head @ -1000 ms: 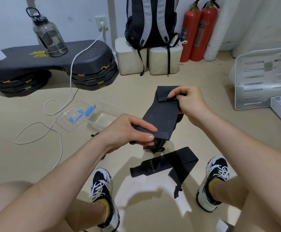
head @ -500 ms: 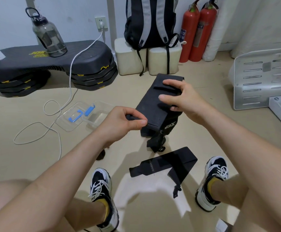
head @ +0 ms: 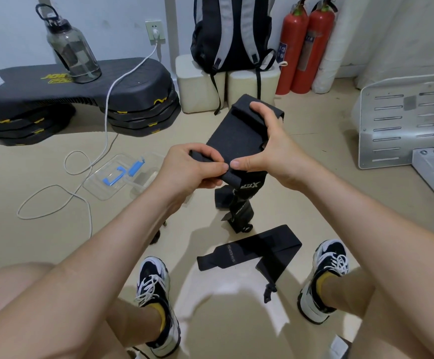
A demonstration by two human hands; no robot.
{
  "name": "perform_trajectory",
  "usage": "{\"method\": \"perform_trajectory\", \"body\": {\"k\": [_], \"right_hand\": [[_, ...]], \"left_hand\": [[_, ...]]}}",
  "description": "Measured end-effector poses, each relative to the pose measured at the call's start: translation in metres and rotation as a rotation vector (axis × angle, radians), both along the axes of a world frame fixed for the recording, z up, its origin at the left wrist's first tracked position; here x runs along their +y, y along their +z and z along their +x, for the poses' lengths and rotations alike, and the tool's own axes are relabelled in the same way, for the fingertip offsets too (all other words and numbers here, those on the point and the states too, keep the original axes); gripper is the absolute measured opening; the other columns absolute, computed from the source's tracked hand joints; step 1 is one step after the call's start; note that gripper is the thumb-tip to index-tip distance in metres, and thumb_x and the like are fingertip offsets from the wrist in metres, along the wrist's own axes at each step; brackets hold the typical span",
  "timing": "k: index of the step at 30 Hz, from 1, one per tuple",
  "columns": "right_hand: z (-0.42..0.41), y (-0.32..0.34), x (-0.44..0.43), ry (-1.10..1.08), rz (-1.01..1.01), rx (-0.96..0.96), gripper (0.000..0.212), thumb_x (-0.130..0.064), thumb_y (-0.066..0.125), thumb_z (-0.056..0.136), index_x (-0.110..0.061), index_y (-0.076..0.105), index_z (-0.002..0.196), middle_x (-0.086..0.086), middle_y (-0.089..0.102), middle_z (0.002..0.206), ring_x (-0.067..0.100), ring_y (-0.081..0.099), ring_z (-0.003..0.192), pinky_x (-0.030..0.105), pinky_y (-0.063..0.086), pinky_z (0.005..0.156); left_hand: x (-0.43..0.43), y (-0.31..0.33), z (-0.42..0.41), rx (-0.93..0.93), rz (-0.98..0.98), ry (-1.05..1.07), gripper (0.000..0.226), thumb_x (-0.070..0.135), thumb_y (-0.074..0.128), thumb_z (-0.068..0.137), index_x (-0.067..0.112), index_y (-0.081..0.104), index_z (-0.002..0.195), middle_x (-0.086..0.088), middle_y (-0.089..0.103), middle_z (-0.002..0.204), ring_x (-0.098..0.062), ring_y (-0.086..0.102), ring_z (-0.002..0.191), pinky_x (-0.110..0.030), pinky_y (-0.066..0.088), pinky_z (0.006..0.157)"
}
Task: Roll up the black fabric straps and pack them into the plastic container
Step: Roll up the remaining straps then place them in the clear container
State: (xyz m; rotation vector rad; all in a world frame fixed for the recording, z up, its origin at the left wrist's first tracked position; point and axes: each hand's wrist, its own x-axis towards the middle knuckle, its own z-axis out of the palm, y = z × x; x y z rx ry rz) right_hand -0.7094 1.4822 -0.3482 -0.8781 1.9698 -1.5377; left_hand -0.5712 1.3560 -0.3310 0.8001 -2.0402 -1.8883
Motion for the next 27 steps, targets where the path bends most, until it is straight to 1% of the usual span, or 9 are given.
{"method": "perform_trajectory", "body": {"k": [2, 5, 7, 10, 12, 16, 20, 24, 27], "right_hand": [[0.001, 0.000, 0.001, 0.006, -0.006, 0.018, 0.118, -0.017, 0.096, 0.056, -0.038, 0.026, 0.150, 0.002, 0.027, 0.146, 0.020, 0.034, 0.135, 0.024, 0.049, 0.095], [0.004, 0.001, 0.002, 0.022, -0.025, -0.005, 0.113, -0.009, 0.091, 0.065, -0.036, 0.024, 0.151, -0.001, 0.026, 0.147, 0.016, 0.035, 0.131, 0.006, 0.049, 0.068], [0.007, 0.001, 0.002, 0.030, -0.047, -0.068, 0.111, -0.004, 0.089, 0.066, -0.036, 0.025, 0.151, -0.002, 0.026, 0.148, 0.019, 0.037, 0.131, 0.012, 0.054, 0.066], [0.010, 0.000, 0.000, 0.023, -0.094, -0.190, 0.110, 0.000, 0.090, 0.062, -0.035, 0.030, 0.149, 0.001, 0.030, 0.147, 0.026, 0.046, 0.130, 0.031, 0.060, 0.075], [0.010, 0.000, 0.000, 0.003, -0.162, -0.319, 0.114, 0.002, 0.089, 0.058, -0.032, 0.032, 0.150, 0.005, 0.031, 0.147, 0.027, 0.053, 0.125, 0.038, 0.061, 0.079], [0.013, -0.001, 0.001, 0.003, -0.230, -0.448, 0.105, 0.015, 0.077, 0.070, -0.029, 0.030, 0.152, 0.006, 0.035, 0.147, 0.025, 0.064, 0.113, 0.041, 0.060, 0.082], [0.017, -0.002, 0.000, 0.010, -0.211, -0.448, 0.099, 0.017, 0.074, 0.073, -0.029, 0.032, 0.151, 0.005, 0.037, 0.145, 0.028, 0.061, 0.118, 0.043, 0.060, 0.084], [0.013, 0.000, 0.000, -0.014, -0.215, -0.493, 0.093, 0.019, 0.072, 0.074, -0.024, 0.036, 0.149, 0.008, 0.040, 0.143, 0.027, 0.062, 0.116, 0.041, 0.060, 0.082], [0.008, 0.004, 0.001, -0.042, -0.228, -0.518, 0.092, 0.021, 0.070, 0.073, -0.023, 0.038, 0.147, 0.009, 0.039, 0.144, 0.027, 0.063, 0.111, 0.038, 0.060, 0.077]], "left_hand": [[0.001, 0.001, -0.001, -0.003, 0.037, -0.011, 0.011, -0.003, 0.076, 0.079, 0.001, 0.067, 0.083, -0.011, 0.064, 0.065, -0.016, 0.063, 0.049, -0.021, 0.053, 0.050], [0.000, 0.001, -0.002, 0.014, 0.095, -0.004, 0.013, 0.001, 0.079, 0.076, 0.005, 0.067, 0.080, -0.006, 0.065, 0.060, -0.018, 0.064, 0.052, -0.021, 0.053, 0.051], [0.000, 0.001, -0.003, 0.031, 0.127, 0.003, 0.014, 0.001, 0.078, 0.077, 0.008, 0.067, 0.077, -0.005, 0.065, 0.061, -0.019, 0.065, 0.053, -0.022, 0.053, 0.052], [-0.001, 0.001, -0.002, 0.049, 0.159, -0.006, 0.016, -0.001, 0.077, 0.078, 0.010, 0.066, 0.075, -0.005, 0.064, 0.063, -0.020, 0.065, 0.053, -0.022, 0.054, 0.052], [-0.001, 0.003, -0.002, 0.059, 0.180, -0.019, 0.016, -0.002, 0.076, 0.078, 0.009, 0.065, 0.075, -0.006, 0.064, 0.064, -0.021, 0.066, 0.055, -0.023, 0.055, 0.054], [-0.001, 0.005, -0.001, 0.067, 0.168, -0.016, 0.015, -0.003, 0.076, 0.078, 0.008, 0.065, 0.076, -0.008, 0.064, 0.066, -0.021, 0.067, 0.055, -0.023, 0.056, 0.055], [0.001, 0.004, -0.002, 0.039, 0.181, 0.006, 0.013, -0.001, 0.075, 0.080, 0.008, 0.065, 0.078, -0.007, 0.066, 0.065, -0.019, 0.067, 0.054, -0.021, 0.055, 0.052], [-0.010, 0.013, 0.002, -0.036, 0.207, -0.146, 0.017, 0.006, 0.076, 0.075, 0.010, 0.065, 0.087, -0.006, 0.067, 0.069, -0.018, 0.068, 0.059, -0.020, 0.056, 0.056], [-0.030, 0.024, 0.006, -0.110, 0.064, -0.118, 0.009, 0.016, 0.073, 0.085, 0.016, 0.065, 0.087, -0.003, 0.068, 0.075, -0.013, 0.067, 0.058, -0.018, 0.052, 0.054]]}}
